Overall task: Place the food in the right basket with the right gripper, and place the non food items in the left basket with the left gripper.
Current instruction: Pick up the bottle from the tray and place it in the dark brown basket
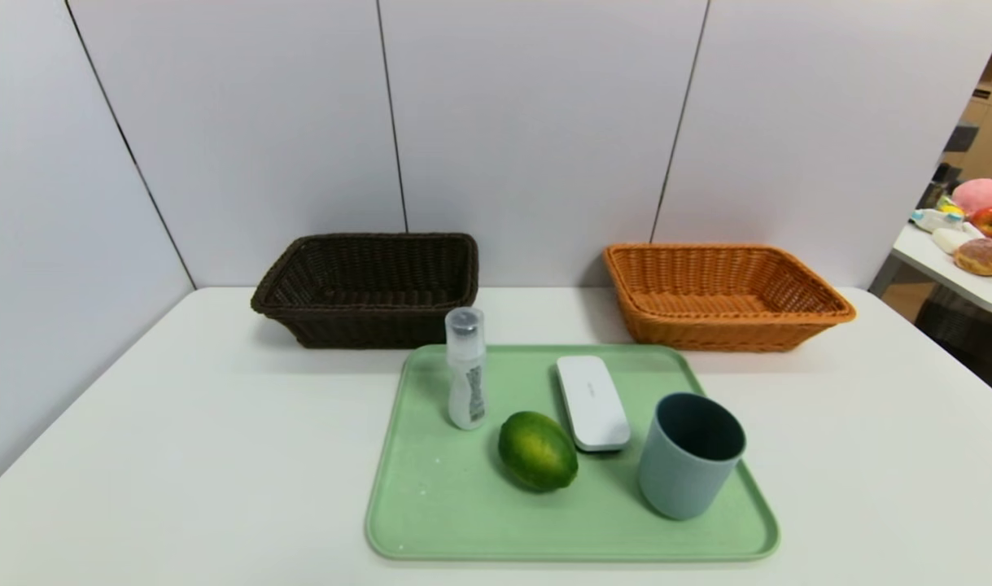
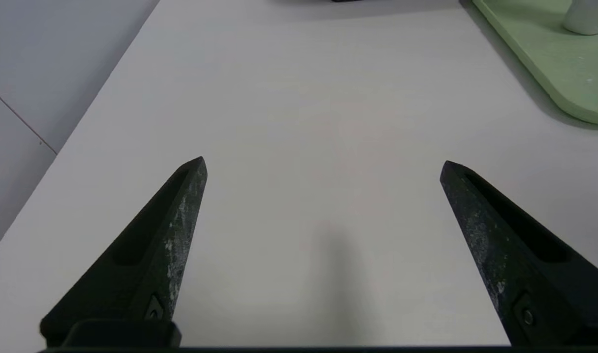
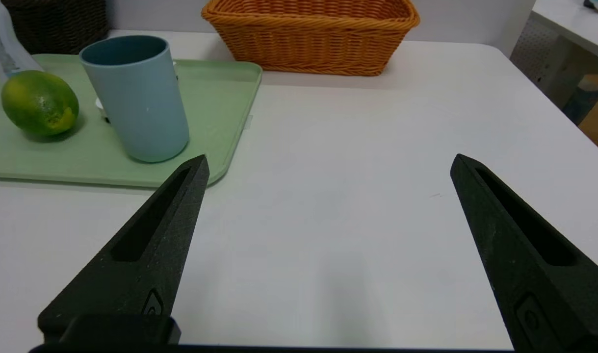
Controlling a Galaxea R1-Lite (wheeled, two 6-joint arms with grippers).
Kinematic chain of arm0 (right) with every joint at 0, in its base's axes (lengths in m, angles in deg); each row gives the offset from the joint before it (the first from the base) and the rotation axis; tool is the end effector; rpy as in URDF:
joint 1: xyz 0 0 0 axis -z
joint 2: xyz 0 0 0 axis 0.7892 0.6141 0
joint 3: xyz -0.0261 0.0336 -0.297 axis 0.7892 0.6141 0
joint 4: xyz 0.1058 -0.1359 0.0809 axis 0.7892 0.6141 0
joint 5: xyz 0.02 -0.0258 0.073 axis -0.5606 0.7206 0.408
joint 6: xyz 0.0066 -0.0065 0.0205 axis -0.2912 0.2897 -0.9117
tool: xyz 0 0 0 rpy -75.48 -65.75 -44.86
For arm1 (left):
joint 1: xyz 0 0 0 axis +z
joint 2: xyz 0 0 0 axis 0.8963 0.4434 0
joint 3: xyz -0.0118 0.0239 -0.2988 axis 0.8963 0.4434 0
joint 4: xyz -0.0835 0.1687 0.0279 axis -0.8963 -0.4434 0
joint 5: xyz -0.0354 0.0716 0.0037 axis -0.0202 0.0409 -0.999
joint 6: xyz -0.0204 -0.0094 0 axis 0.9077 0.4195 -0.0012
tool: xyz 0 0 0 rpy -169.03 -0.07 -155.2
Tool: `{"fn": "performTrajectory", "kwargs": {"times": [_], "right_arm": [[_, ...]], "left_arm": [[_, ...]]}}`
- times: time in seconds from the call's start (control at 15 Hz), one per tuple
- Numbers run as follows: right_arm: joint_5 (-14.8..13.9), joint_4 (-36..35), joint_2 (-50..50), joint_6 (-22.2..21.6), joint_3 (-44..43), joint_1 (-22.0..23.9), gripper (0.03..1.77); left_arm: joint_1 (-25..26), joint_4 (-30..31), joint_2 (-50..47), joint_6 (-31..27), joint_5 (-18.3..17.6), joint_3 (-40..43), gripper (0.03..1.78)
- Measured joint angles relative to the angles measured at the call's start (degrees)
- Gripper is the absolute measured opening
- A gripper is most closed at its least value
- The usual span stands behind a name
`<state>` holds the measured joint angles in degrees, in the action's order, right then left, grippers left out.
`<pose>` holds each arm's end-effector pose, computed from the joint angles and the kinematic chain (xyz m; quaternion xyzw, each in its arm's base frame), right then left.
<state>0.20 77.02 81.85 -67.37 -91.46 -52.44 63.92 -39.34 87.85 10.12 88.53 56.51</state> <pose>-0.0413 0.0011 0.1058 -0.0127 0.0126 0.0307 0.9994 -0.0286 -0.0001 0.0911 0.0301 0.0552 0.0009 0.9980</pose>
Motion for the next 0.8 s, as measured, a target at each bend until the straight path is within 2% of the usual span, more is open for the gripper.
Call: {"fn": "performTrajectory", "kwargs": {"times": [0.13,0.33,0.53,0.8], "right_arm": [[2.34,4.94,1.37,-0.09,-3.57,0.00,1.70],[4.00,5.35,7.50,-0.59,-7.63,-0.51,1.70],[4.40,5.42,17.34,-2.04,-11.61,-2.30,1.70],[6.69,5.40,31.81,-3.00,-17.58,-3.52,1.70]], "left_arm": [[0.00,-2.28,3.24,-0.09,-0.38,-3.61,1.69],[0.00,-5.90,9.95,-0.33,-0.73,-9.97,1.69],[-0.02,-11.74,17.91,-0.48,-2.80,-16.26,1.69],[-0.04,-12.76,31.67,-0.65,-6.02,-22.63,1.69]]}}
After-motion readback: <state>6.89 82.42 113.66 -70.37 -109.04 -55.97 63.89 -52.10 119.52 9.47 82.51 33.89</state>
